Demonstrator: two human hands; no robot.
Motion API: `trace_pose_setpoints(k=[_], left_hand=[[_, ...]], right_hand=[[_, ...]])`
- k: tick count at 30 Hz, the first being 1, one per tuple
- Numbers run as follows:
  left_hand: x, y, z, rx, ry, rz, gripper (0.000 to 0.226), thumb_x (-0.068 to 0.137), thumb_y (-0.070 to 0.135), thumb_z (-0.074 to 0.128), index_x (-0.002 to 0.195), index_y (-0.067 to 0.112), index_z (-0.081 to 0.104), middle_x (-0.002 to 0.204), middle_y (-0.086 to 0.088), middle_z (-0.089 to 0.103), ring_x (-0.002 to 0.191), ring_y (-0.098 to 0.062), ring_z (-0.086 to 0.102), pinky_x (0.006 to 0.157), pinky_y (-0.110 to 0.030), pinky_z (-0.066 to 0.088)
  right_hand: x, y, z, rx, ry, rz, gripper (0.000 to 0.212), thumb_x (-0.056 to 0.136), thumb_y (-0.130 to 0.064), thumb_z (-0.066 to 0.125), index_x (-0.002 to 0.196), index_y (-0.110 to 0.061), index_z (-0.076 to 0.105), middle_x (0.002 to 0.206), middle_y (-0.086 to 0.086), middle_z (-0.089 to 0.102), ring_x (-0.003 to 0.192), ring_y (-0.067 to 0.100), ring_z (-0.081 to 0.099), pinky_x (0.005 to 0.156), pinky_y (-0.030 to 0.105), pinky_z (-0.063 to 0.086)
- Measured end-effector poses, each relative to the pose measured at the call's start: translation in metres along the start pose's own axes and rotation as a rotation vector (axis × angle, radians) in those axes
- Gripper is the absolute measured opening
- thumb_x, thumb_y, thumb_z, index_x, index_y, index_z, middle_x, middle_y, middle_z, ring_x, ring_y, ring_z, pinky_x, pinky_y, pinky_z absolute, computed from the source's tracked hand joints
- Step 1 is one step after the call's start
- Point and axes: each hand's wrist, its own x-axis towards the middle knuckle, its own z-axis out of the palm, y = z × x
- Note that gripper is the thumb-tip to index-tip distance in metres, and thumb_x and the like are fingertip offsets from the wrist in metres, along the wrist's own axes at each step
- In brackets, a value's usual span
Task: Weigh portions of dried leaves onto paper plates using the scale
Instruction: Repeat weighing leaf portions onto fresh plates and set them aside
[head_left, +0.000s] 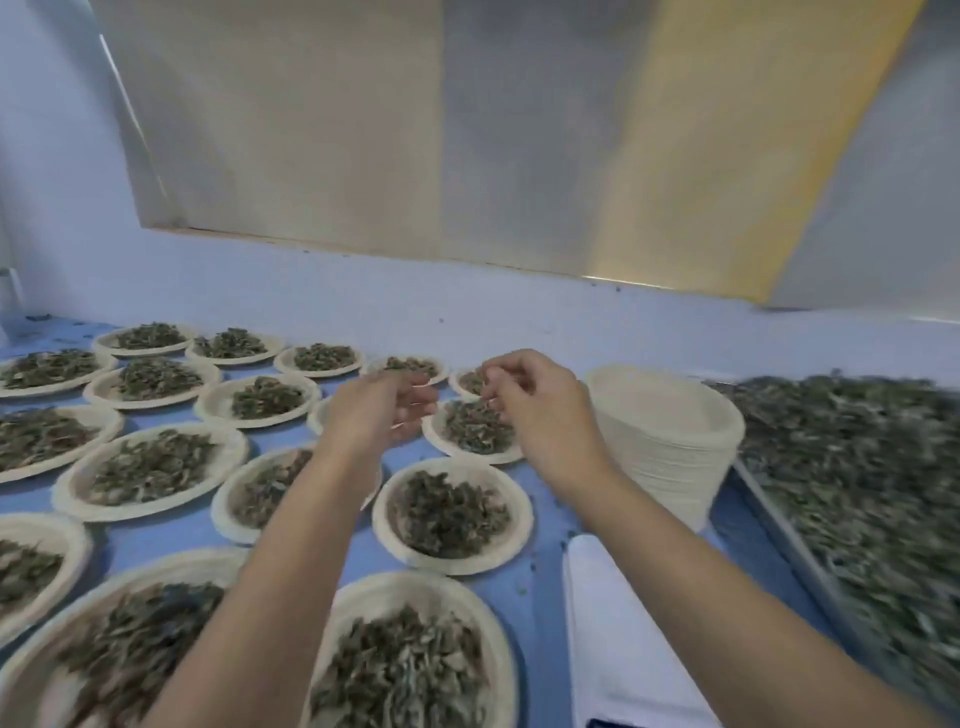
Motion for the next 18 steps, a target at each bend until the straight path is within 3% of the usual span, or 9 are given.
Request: trace_pose_setpoints(k=[3,6,9,14,18], left_hand=[[-0.023,-0.013,0.049,-0.118,-0.095,0.029,0.024,0.092,0.0,0.039,0.082,0.007,0.06,0.05,0.004,0.064,0.045,-0.006,0.061,0.052,-0.017,0.047],[-0.039,-0.026,0.081,-0.172,-0.131,0.025,0.023,0.094,0.001,0.04,0.085,0.006,0.061,0.052,0.002,0.065,0.047,-0.007,0.061,0.05,-0.017,0.046],[-0.045,-0.035,0.096,-0.215,-0.114,-0.001,0.023,0.095,0.003,0.043,0.083,0.006,0.062,0.058,-0.001,0.065,0.049,-0.01,0.061,0.053,-0.019,0.047],[-0.048,-0.045,0.103,-0.202,-0.076,0.03,0.024,0.091,0.001,0.041,0.086,0.007,0.064,0.057,0.002,0.068,0.047,-0.007,0.061,0.051,-0.016,0.049],[-0.048,-0.048,0.104,-0.179,-0.057,0.049,0.025,0.089,0.0,0.041,0.088,0.006,0.065,0.057,0.002,0.068,0.046,-0.007,0.06,0.054,-0.018,0.048]], right_hand=[[-0.01,0.021,-0.054,-0.547,0.039,-0.161,0.023,0.099,-0.021,0.049,0.108,-0.012,0.068,0.103,0.004,0.068,0.097,0.019,0.059,0.083,0.032,0.044],[-0.016,0.042,-0.091,-0.835,0.029,-0.129,0.031,0.101,-0.018,0.041,0.124,-0.016,0.061,0.12,0.002,0.062,0.113,0.02,0.051,0.09,0.035,0.043],[-0.019,0.058,-0.107,-0.906,-0.025,-0.052,0.038,0.1,-0.014,0.038,0.135,-0.02,0.052,0.133,0.002,0.057,0.123,0.021,0.047,0.094,0.033,0.037],[-0.021,0.072,-0.108,-0.933,-0.016,-0.096,0.038,0.1,-0.015,0.039,0.136,-0.021,0.051,0.129,0.002,0.059,0.119,0.021,0.049,0.082,0.026,0.028],[-0.019,0.075,-0.104,-0.972,-0.004,-0.114,0.031,0.097,-0.01,0.042,0.122,-0.014,0.06,0.114,0.008,0.063,0.108,0.026,0.052,0.083,0.036,0.042]])
